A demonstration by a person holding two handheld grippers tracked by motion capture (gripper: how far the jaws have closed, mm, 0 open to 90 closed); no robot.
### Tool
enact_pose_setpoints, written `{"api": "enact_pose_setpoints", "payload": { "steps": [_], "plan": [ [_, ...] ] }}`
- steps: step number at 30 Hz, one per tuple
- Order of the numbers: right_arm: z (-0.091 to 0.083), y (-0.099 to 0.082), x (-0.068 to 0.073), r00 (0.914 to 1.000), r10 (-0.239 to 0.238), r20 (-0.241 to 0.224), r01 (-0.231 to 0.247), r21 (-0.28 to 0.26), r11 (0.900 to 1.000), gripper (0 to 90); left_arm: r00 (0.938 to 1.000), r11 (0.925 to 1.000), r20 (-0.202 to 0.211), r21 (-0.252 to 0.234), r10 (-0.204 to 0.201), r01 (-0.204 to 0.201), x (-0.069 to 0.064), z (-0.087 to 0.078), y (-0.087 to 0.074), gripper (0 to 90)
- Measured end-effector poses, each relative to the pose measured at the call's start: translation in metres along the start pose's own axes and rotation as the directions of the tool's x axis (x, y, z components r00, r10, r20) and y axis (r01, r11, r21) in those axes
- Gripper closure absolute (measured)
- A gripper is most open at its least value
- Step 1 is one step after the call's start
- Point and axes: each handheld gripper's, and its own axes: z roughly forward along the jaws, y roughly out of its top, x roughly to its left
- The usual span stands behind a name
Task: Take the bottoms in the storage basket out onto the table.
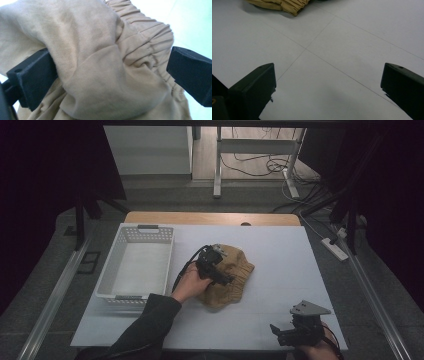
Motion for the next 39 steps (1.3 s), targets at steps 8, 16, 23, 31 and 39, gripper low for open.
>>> {"api": "enact_pose_setpoints", "payload": {
  "steps": [8, 16, 23, 31, 39],
  "plan": [
    [0.000, 0.000, 0.000, 1.0000, 0.001, 0.000, -0.001, 0.001, 1.0000, 0.6, 0.9999, 0.9993, 0.013, -0.036, -0.005, 0.005, -0.003, -0.016, 0.000, 0.0],
    [0.000, 0.000, 0.000, 1.0000, 0.006, 0.002, -0.006, 0.000, 1.0000, 0.6, 0.9997, 0.9978, 0.017, -0.064, 0.018, -0.016, -0.007, -0.031, -0.003, 0.0],
    [0.000, 0.000, 0.000, 0.9999, 0.010, 0.001, -0.010, -0.002, 0.9999, 0.6, 0.9996, 0.9963, 0.018, -0.084, 0.020, -0.018, -0.010, -0.043, -0.008, 0.0],
    [0.000, 0.000, -0.001, 0.9999, 0.015, 0.001, -0.015, -0.005, 0.9999, 0.6, 0.9996, 0.9959, 0.024, -0.089, 0.017, -0.015, -0.011, -0.055, -0.016, 0.0],
    [-0.001, 0.000, -0.001, 0.9999, 0.016, 0.004, -0.016, -0.006, 0.9999, 0.5, 0.9997, 0.9937, 0.018, -0.111, 0.015, -0.013, -0.010, -0.064, -0.023, 0.0]
  ]
}}
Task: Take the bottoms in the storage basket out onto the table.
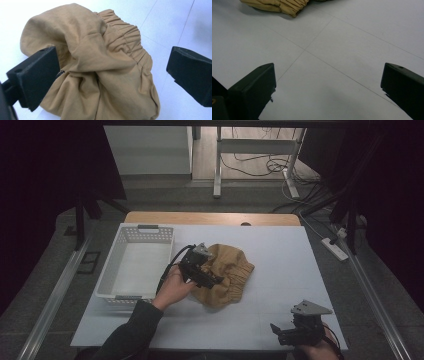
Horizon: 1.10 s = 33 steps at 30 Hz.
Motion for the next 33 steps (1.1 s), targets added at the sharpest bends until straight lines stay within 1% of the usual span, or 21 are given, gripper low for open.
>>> {"api": "enact_pose_setpoints", "payload": {
  "steps": [2, 9, 16, 21, 29, 33],
  "plan": [
    [0.000, 0.000, 0.000, 1.0000, -0.003, 0.002, 0.003, 0.000, 1.0000, 0.5, 1.0000, 1.0000, -0.002, -0.009, 0.001, -0.001, 0.000, -0.002, 0.000, 0.0],
    [0.000, 0.000, 0.001, 1.0000, -0.005, 0.004, 0.005, -0.003, 1.0000, 0.5, 0.9998, 0.9998, -0.016, -0.014, 0.014, -0.014, -0.002, -0.010, -0.002, 0.0],
    [0.000, 0.000, 0.001, 1.0000, -0.009, 0.000, 0.009, -0.005, 0.9999, 0.5, 0.9996, 0.9999, -0.028, -0.015, -0.001, 0.000, 0.000, -0.015, -0.009, 0.0],
    [0.000, 0.000, 0.001, 0.9999, -0.010, 0.000, 0.010, -0.005, 0.9999, 0.5, 0.9995, 0.9997, -0.029, -0.021, -0.011, 0.011, 0.001, -0.018, -0.015, 0.0],
    [-0.001, 0.000, 0.001, 0.9999, -0.012, 0.000, 0.012, -0.006, 0.9999, 0.5, 0.9993, 0.9996, -0.035, -0.027, -0.007, 0.006, 0.000, -0.025, -0.019, 0.0],
    [-0.001, 0.000, 0.001, 0.9999, -0.011, 0.000, 0.011, -0.006, 0.9999, 0.5, 0.9992, 0.9995, -0.037, -0.028, -0.012, 0.011, -0.001, -0.028, -0.022, 0.0]
  ]
}}
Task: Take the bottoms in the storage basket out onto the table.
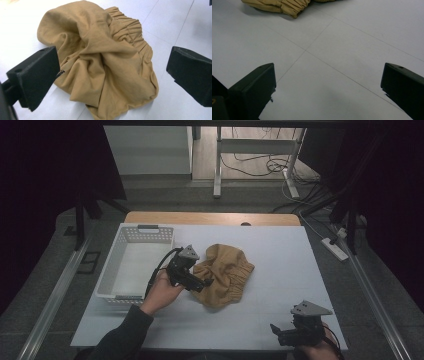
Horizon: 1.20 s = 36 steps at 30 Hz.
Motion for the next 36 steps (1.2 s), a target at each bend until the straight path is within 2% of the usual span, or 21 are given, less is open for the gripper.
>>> {"api": "enact_pose_setpoints", "payload": {
  "steps": [36],
  "plan": [
    [0.000, 0.000, -0.001, 0.9999, 0.000, -0.011, 0.000, -0.009, 1.0000, 0.5, 0.9985, 0.9979, 0.022, -0.039, -0.051, 0.052, -0.004, -0.037, -0.033, 0.0]
  ]
}}
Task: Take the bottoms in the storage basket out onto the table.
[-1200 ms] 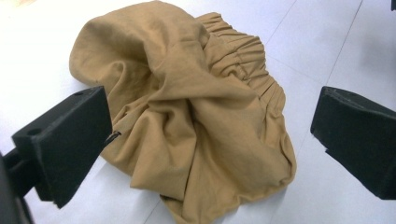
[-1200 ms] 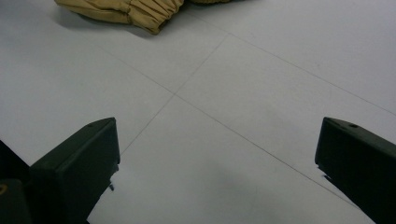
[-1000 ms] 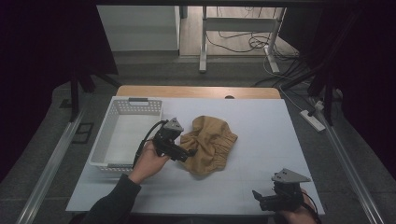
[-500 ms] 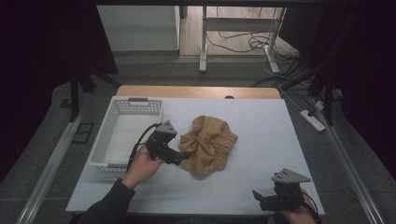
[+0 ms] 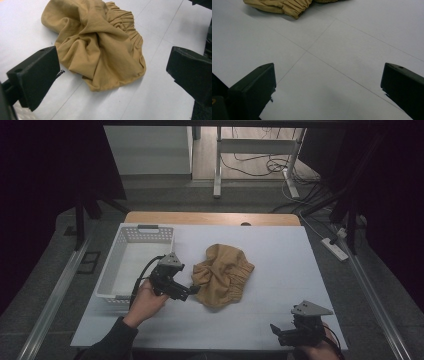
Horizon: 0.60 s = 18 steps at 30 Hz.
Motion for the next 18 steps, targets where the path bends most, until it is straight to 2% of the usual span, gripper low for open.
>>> {"api": "enact_pose_setpoints", "payload": {
  "steps": [18],
  "plan": [
    [0.000, 0.000, 0.001, 1.0000, -0.007, -0.002, 0.007, 0.006, 1.0000, 0.6, 0.9991, 0.9989, -0.013, -0.025, -0.040, 0.040, 0.001, -0.022, -0.020, 0.0]
  ]
}}
